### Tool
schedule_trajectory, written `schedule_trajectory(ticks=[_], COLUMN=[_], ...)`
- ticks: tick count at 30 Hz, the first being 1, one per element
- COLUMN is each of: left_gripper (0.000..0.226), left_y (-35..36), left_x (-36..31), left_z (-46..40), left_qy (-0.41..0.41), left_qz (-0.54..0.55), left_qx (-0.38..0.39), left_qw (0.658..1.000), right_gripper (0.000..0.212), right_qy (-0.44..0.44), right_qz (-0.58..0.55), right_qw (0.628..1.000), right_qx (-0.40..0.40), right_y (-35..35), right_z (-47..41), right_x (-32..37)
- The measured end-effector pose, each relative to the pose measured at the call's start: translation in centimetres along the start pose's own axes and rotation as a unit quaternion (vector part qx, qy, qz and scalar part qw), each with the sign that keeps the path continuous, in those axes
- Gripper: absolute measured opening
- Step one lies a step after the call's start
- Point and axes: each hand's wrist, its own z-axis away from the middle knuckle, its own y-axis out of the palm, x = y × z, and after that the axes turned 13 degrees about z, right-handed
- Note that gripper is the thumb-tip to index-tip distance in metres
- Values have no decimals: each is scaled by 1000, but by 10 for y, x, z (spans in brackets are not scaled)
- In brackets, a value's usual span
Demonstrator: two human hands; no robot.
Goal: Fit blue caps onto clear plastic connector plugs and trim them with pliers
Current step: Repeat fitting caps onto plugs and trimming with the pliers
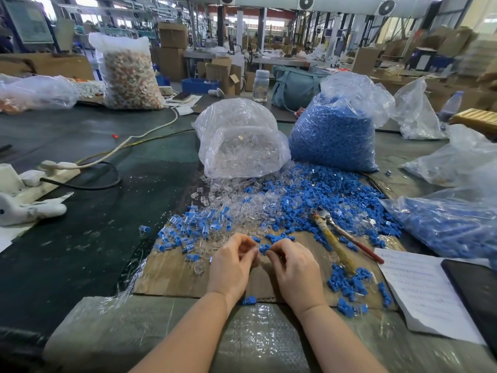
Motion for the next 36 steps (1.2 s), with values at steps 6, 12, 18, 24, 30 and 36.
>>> schedule_trajectory(ticks=[6, 12, 18, 24, 30, 36], left_gripper=[15, 23, 23, 22, 23, 23], left_y=[1, 0, -1, -1, -2, -2], left_x=[1, -1, -2, -1, 0, 1], left_z=[-1, 2, 3, 1, 0, 0], left_qy=[-23, -4, -9, -30, -26, -21], left_qz=[37, 34, 43, 75, 64, 52], left_qx=[21, 42, 38, 24, 30, 30], left_qw=[999, 999, 998, 996, 997, 998], right_gripper=[13, 19, 12, 21, 20, 20], right_qy=[-3, -26, -37, -65, -79, -77], right_qz=[13, 38, 19, -1, -12, -26], right_qw=[1000, 999, 999, 998, 997, 996], right_qx=[9, -7, -15, -12, -11, -26], right_y=[1, 0, -1, -5, -5, -3], right_z=[0, 1, 1, 2, 0, 1], right_x=[0, 2, 2, 3, 2, 3])
